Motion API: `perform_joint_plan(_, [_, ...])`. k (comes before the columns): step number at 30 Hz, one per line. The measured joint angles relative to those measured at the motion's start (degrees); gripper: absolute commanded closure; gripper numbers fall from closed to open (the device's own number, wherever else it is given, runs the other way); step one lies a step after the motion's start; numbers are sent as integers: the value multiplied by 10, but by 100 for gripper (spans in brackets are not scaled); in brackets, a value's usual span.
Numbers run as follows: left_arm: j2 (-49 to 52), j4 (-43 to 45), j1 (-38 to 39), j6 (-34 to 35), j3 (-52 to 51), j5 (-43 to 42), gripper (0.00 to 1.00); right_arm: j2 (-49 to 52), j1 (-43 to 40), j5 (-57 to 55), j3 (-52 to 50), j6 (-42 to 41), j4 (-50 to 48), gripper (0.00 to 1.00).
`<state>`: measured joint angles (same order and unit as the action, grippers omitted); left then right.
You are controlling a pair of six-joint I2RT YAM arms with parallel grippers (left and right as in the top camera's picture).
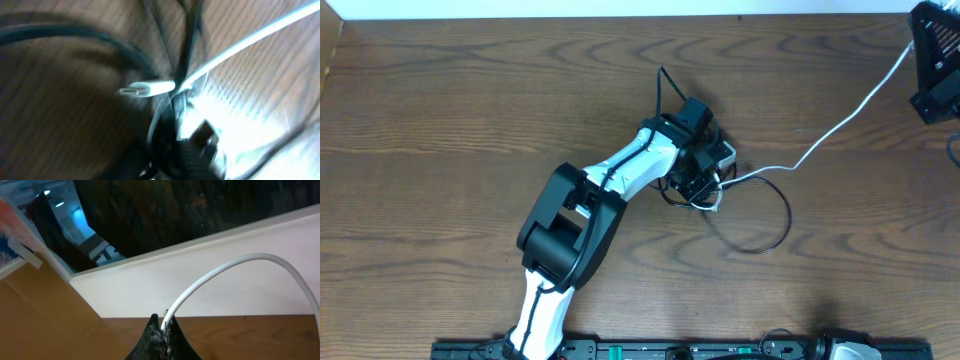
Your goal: Untangle cables
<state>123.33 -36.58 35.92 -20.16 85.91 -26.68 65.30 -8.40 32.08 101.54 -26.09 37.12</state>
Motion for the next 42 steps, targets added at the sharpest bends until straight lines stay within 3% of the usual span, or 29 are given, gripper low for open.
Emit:
perform_joint_plan(11, [-17,-5,-4,85,10,0,93,7,0,-19,0,5,34,99])
perform_joint_plan(22, [-300,-5,-62,174,22,33,93,85,0,-51,1,8,125,99])
perform_joint_plan(28, [-371,-27,-77,182,24,94,92,137,0,-113,1,9,216,99])
perform_joint_plan(35, [-377,-32,-99,205,24,124,93,228,0,-152,1,38,279,80])
perform_joint_plan(39, [-390,-2,-100,217,24,123,93,277,-1,-100,1,94,260,58])
perform_joint_plan(42, [-417,30,-100,226,24,116,93,297,-1,-37,1,143,244,48])
